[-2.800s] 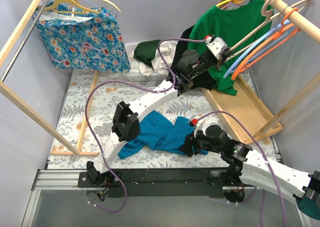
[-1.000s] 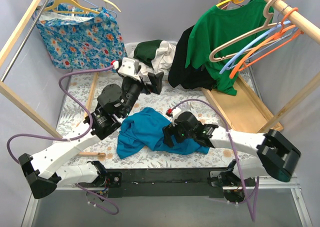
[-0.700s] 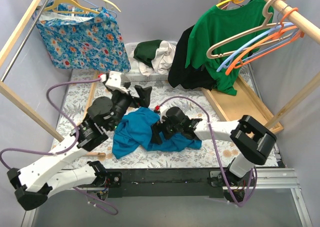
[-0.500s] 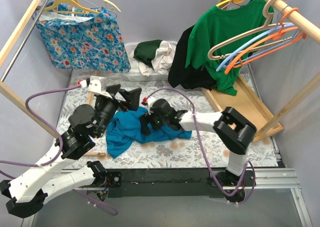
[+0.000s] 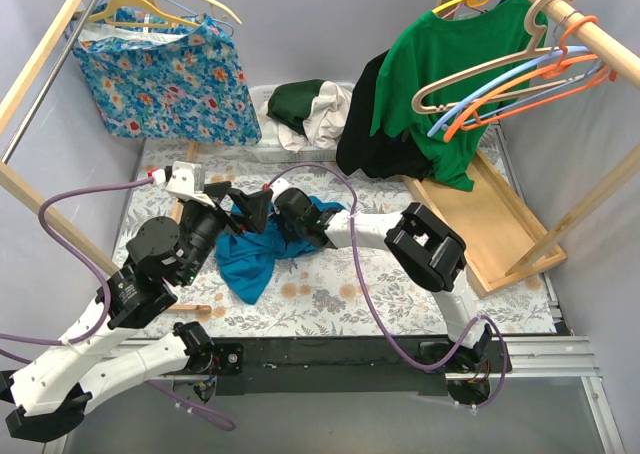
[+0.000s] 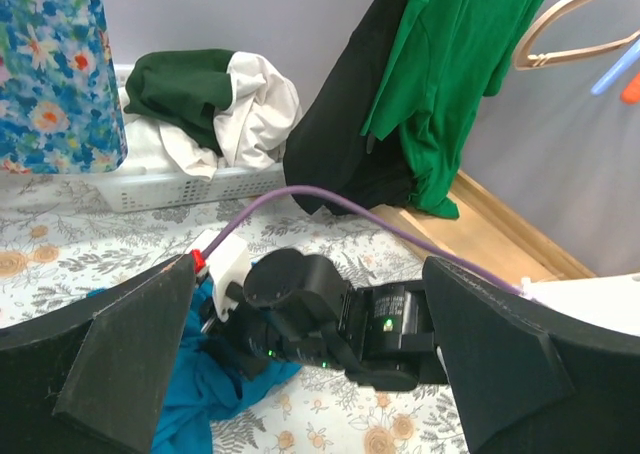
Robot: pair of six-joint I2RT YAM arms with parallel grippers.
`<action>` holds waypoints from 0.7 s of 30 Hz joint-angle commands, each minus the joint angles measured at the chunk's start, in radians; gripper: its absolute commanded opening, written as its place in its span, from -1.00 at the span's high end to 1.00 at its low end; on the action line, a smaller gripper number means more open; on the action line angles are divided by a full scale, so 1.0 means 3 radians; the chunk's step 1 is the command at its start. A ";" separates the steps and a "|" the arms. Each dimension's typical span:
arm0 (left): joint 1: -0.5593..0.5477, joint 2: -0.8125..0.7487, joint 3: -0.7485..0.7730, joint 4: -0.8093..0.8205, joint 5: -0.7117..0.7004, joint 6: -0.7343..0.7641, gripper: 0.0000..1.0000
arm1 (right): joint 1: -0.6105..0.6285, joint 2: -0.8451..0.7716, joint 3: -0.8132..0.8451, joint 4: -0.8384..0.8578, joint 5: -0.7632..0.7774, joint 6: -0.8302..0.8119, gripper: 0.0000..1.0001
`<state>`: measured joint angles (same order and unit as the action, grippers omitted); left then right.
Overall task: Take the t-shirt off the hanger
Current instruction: Pick up the T-shirt from the center of the board, then place the T-shirt in the bin.
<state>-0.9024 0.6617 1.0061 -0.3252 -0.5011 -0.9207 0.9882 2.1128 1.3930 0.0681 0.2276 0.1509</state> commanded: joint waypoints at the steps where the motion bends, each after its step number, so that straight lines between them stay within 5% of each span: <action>1: 0.0006 -0.0007 -0.0005 -0.0138 -0.0012 0.0021 -0.96 | -0.0241 0.0127 0.0020 -0.0636 0.0203 0.0008 0.97; 13: 0.0006 -0.0165 -0.0091 -0.0164 -0.0186 0.0001 -0.96 | -0.0722 -0.0630 0.1037 -0.0340 -0.0067 -0.0405 0.97; 21: 0.0006 -0.0247 -0.0255 -0.0133 -0.0349 0.0006 -0.96 | -0.0834 -0.0753 0.1227 0.0697 -0.0181 -0.0753 0.97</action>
<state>-0.9024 0.5964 0.9565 -0.3599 -0.5591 -0.9215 0.7452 1.9205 1.6978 0.0532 0.1951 -0.0010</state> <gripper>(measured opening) 0.981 0.080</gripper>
